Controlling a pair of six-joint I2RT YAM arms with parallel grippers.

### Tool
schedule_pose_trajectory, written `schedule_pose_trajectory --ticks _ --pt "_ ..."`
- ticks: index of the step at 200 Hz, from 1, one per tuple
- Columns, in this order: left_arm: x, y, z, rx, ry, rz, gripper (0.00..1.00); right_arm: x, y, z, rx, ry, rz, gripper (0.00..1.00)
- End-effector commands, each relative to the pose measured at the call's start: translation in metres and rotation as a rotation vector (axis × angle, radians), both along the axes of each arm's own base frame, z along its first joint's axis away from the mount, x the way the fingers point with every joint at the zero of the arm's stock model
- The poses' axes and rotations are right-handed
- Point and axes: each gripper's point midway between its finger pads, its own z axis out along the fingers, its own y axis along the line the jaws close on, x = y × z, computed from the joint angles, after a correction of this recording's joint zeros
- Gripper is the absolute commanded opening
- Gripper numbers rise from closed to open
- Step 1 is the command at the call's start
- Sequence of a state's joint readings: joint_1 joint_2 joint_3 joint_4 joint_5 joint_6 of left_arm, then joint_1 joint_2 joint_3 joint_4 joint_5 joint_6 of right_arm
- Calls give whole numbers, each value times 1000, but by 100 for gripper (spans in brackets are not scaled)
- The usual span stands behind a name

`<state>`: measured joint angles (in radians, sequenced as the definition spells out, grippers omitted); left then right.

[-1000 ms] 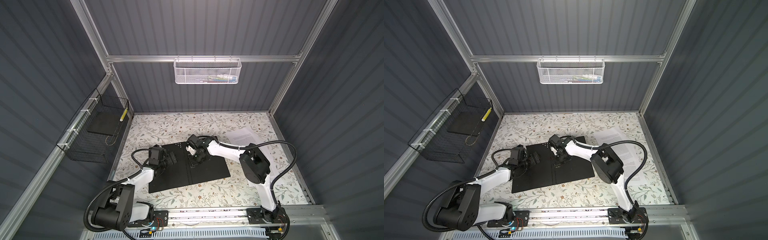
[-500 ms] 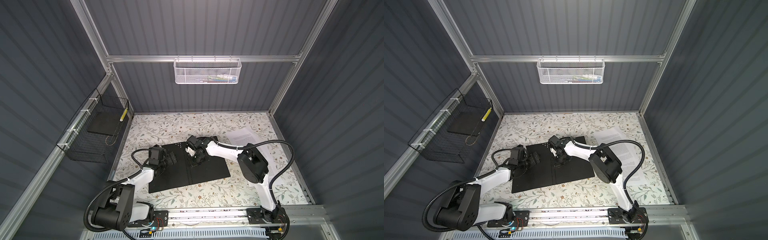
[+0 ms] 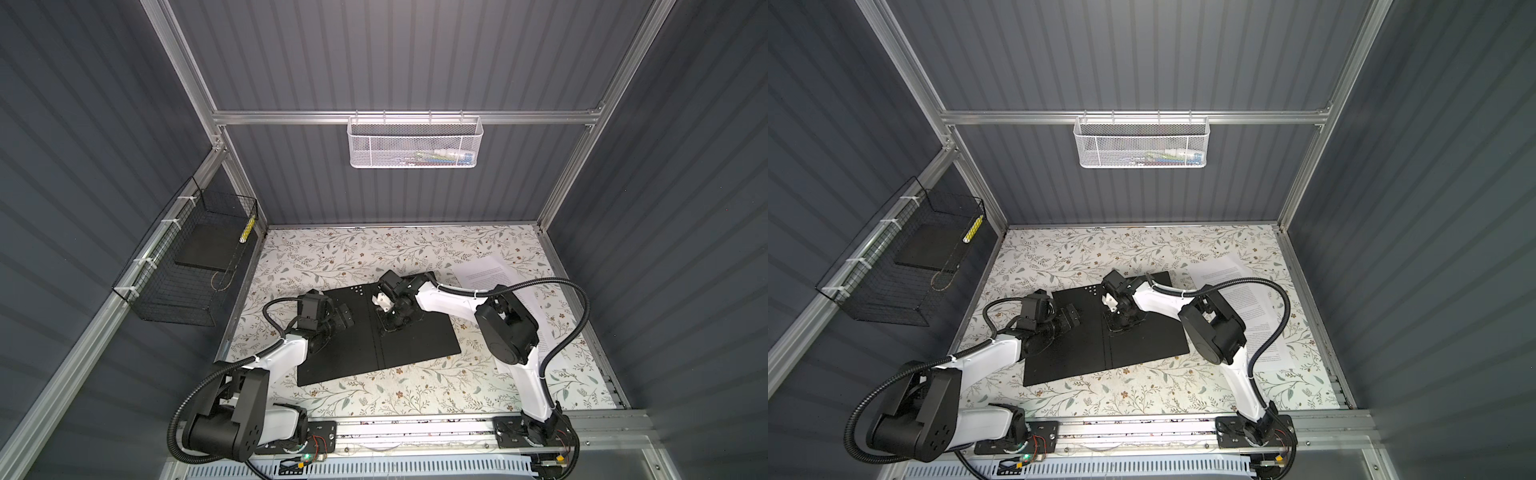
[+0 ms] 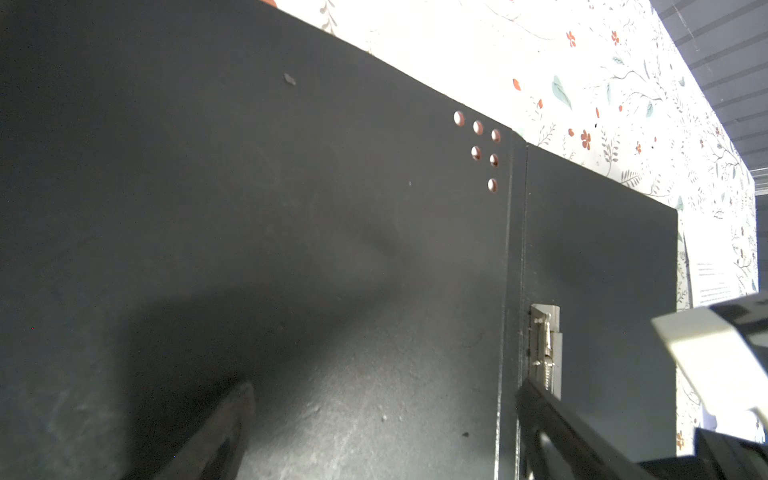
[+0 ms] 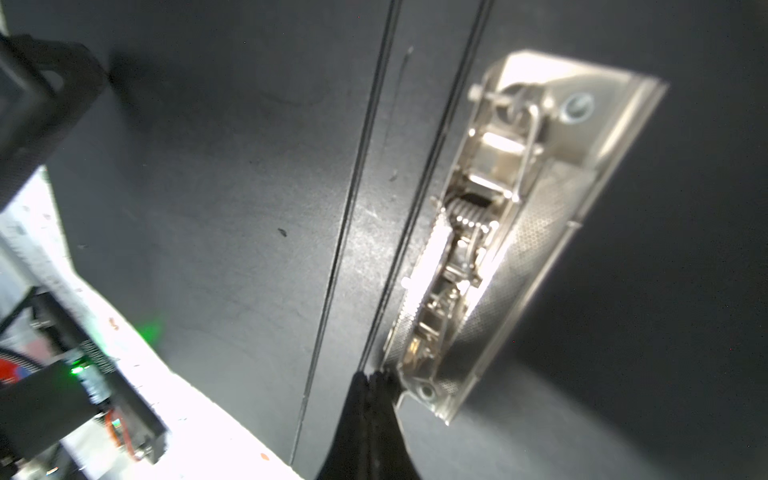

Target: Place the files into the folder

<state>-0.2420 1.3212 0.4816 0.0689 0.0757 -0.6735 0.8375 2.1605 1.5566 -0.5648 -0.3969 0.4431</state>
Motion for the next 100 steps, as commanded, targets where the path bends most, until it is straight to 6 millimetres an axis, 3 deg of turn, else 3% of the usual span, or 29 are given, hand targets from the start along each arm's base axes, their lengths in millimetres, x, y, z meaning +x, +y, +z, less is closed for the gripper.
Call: schedule_pose_trajectory --ticks 1,79,100 --pt "-62 18 -54 72 288 15 100 -3 -18 -18 7 97 -64 0" --pt "-62 18 -54 73 291 13 100 0 -39 -28 193 251 -187 0" --pt "-62 19 -54 74 293 14 100 -1 -35 -21 218 239 -165 0"
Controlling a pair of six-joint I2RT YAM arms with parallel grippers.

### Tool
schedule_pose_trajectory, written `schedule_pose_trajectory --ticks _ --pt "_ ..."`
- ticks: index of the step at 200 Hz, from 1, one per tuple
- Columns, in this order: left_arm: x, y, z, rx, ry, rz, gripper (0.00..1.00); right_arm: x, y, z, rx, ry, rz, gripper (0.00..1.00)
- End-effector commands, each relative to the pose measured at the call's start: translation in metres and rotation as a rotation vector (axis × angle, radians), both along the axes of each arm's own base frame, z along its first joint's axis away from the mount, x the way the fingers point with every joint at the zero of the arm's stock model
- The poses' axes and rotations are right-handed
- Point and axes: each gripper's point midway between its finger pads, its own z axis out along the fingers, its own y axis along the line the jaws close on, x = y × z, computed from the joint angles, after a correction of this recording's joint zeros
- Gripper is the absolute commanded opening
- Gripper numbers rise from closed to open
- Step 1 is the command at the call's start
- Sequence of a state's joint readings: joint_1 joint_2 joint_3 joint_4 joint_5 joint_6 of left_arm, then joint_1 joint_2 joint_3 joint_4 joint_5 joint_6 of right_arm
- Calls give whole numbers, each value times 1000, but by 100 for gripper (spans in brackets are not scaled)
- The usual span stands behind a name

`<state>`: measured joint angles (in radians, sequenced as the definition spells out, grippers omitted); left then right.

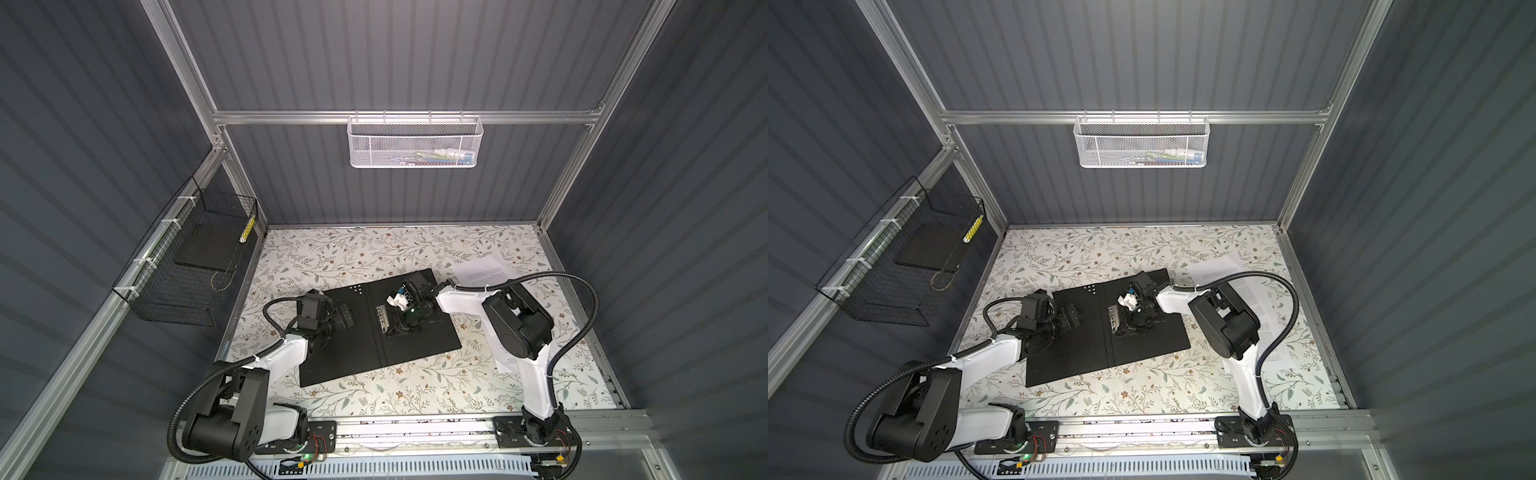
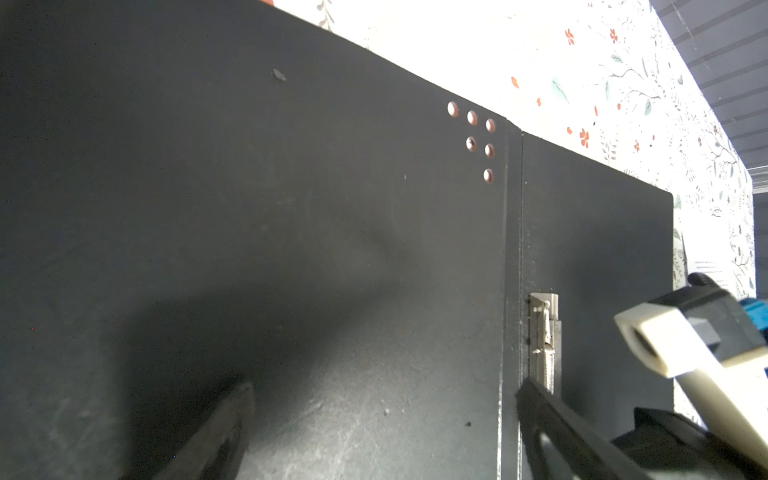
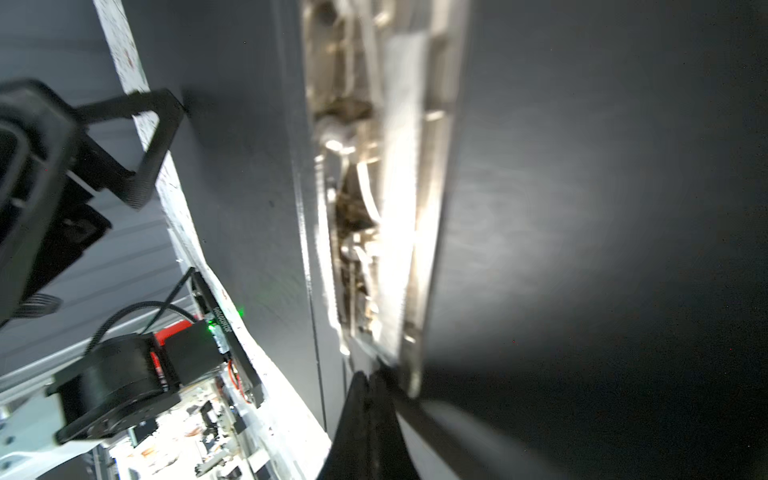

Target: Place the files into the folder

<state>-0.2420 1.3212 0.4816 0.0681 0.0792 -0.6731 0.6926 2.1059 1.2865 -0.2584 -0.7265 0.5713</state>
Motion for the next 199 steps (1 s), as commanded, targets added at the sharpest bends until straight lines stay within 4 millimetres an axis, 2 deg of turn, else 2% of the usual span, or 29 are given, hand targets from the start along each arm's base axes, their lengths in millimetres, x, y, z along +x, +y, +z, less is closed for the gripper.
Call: schedule_pose_trajectory --ticks 1,48,72,96,131,199 --pt "-61 19 -54 77 292 17 100 -3 -10 -14 -47 19 -27 0" --pt "-62 19 -54 76 292 16 100 11 -4 35 12 -117 -28 0" --pt "-62 19 -55 77 293 16 100 16 2 50 8 -170 -17 0" --pt "-61 19 -55 77 294 16 100 15 13 49 -20 -193 23 0" --pt "-61 19 -55 77 294 16 100 16 25 38 -56 -196 46 0" --pt "-62 19 -55 77 295 17 100 12 6 9 -207 -166 53 0"
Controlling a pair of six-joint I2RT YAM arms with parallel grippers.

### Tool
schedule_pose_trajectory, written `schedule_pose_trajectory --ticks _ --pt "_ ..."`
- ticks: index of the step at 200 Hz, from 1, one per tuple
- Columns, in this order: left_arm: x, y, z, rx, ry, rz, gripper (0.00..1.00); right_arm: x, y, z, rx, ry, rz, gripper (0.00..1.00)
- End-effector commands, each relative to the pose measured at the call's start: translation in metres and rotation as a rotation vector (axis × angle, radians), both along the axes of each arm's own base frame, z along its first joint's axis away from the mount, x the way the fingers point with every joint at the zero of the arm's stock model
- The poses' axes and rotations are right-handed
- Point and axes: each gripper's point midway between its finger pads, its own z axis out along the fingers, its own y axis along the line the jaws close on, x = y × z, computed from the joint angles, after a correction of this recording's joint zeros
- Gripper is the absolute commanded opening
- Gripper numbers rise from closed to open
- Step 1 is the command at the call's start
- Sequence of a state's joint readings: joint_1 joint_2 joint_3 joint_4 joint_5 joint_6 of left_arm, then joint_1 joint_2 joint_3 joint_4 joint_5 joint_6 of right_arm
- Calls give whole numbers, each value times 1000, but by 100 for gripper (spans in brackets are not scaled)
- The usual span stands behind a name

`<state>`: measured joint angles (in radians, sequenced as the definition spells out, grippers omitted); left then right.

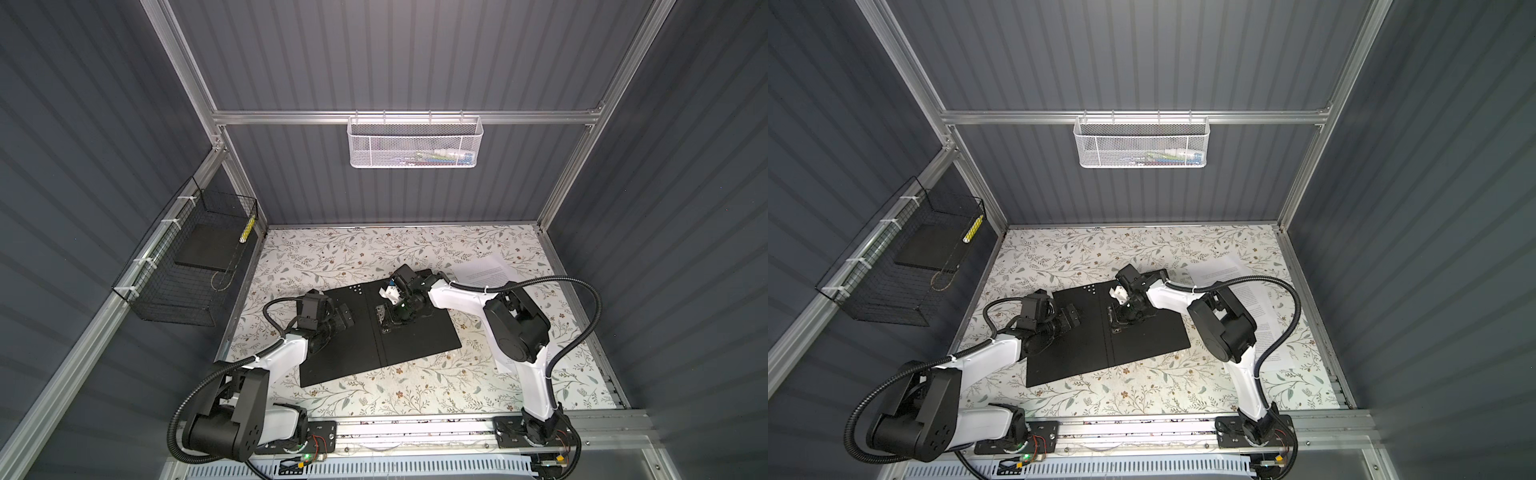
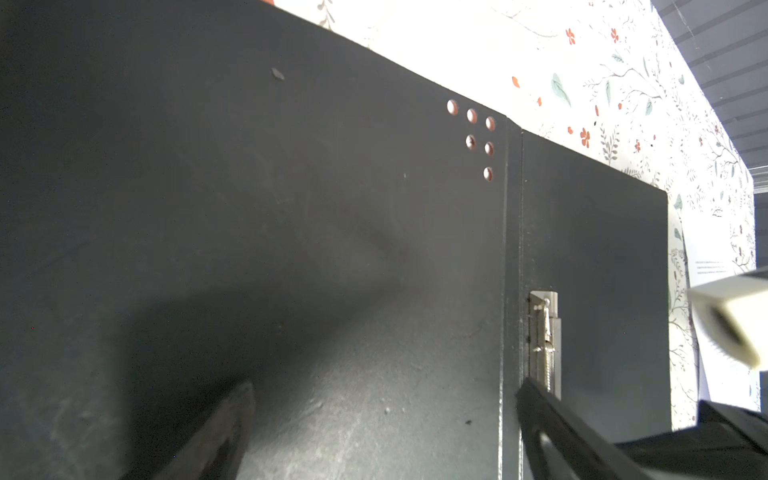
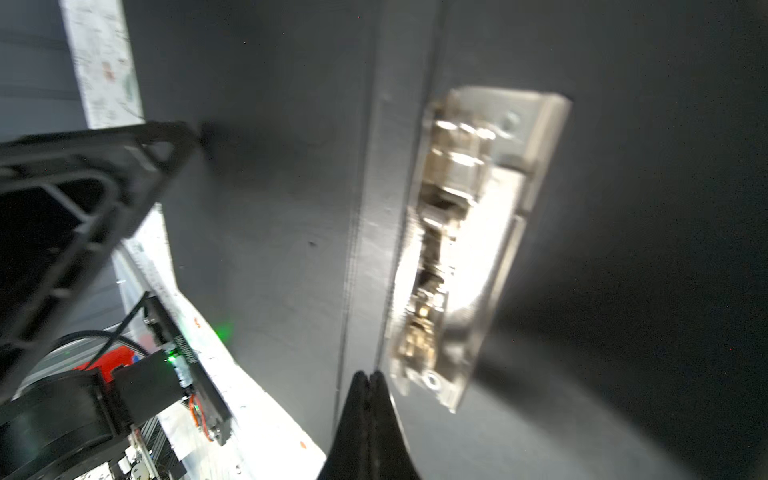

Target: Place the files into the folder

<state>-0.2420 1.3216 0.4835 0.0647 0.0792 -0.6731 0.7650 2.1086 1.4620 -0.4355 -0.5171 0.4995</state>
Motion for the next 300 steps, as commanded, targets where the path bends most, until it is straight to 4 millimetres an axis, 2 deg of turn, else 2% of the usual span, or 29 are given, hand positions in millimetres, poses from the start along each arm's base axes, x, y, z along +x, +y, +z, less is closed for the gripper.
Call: schedule_pose_trajectory --ticks 1,44,88,108,208,300 --pt "-62 19 -55 77 293 16 100 -2 -12 -10 -74 5 2 0" --pt "-62 19 -55 76 293 16 100 -3 -16 -19 -107 12 8 0" --pt "-61 19 -55 77 292 15 100 7 -14 10 -86 -67 5 0" --pt "-61 19 -55 76 292 16 100 7 -8 16 -68 -72 15 0" --pt "-62 19 -55 76 293 14 100 1 4 7 -102 -75 53 0" --pt "-62 19 -55 76 291 14 100 -5 -6 -17 -188 -36 66 0"
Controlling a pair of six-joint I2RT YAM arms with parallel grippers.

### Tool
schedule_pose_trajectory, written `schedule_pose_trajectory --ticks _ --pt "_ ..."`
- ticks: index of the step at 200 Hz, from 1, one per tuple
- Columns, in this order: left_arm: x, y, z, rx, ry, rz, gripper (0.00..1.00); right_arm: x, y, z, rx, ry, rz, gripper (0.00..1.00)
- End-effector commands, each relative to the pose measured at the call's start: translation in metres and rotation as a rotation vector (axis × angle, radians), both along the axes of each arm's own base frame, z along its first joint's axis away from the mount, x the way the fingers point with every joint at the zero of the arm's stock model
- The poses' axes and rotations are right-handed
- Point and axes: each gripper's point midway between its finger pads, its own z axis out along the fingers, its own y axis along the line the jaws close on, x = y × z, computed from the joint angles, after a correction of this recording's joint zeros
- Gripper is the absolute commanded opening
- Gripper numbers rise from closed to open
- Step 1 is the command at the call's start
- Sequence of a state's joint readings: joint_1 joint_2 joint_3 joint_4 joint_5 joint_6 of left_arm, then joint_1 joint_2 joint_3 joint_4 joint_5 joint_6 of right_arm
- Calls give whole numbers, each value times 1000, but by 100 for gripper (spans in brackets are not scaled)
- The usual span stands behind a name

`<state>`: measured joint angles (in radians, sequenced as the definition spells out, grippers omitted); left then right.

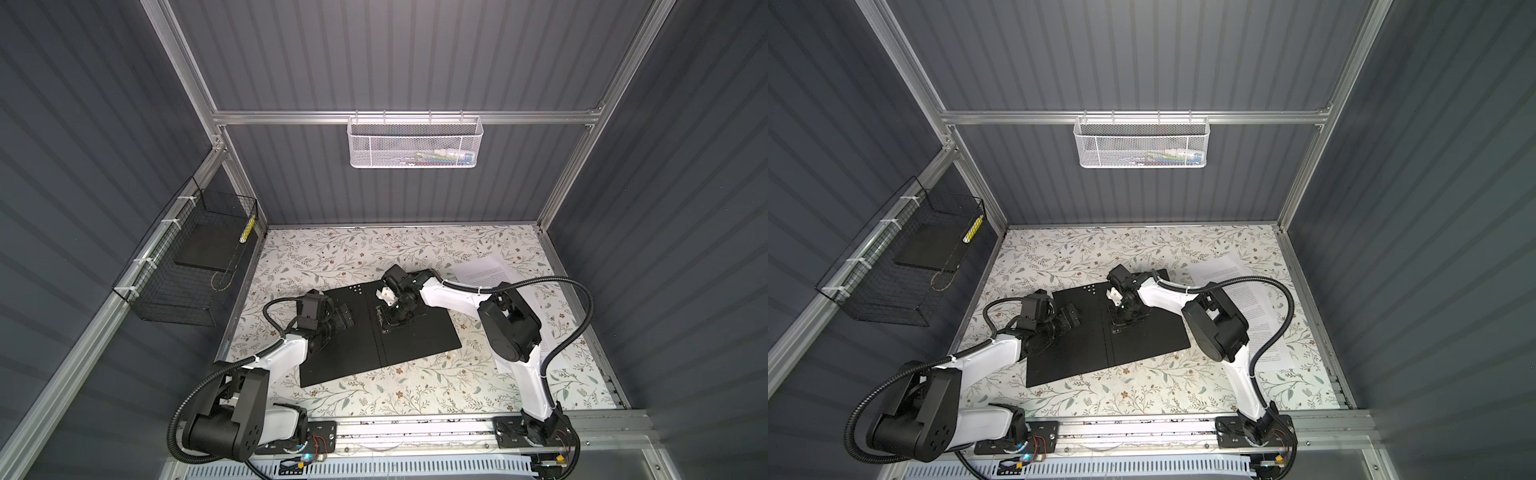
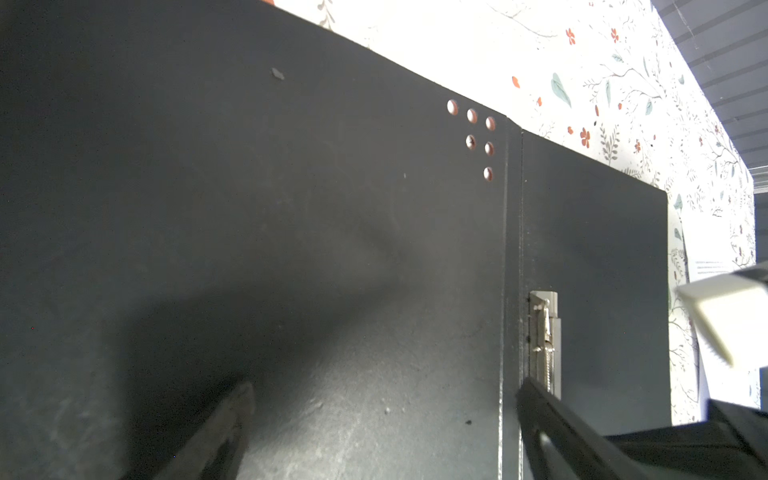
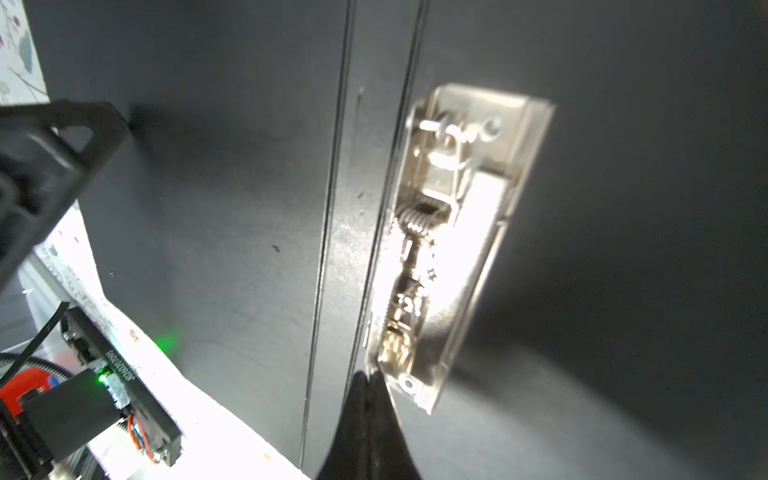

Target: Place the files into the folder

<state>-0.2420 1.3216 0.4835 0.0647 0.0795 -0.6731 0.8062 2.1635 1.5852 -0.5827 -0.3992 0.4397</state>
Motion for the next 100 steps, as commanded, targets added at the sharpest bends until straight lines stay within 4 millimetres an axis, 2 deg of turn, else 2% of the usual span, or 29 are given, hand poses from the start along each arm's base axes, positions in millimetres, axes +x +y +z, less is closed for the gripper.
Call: schedule_pose_trajectory --ticks 1,54,70,100 --pt "-61 19 -55 76 291 15 100 -6 -8 -11 -61 18 13 0" --pt "-61 19 -55 76 292 15 100 -9 -17 -20 -113 29 15 0" --pt "-61 19 -55 76 292 15 100 -9 -14 -18 -36 67 -7 0" --pt "-62 19 -55 76 291 14 100 -8 -2 7 64 42 1 0"
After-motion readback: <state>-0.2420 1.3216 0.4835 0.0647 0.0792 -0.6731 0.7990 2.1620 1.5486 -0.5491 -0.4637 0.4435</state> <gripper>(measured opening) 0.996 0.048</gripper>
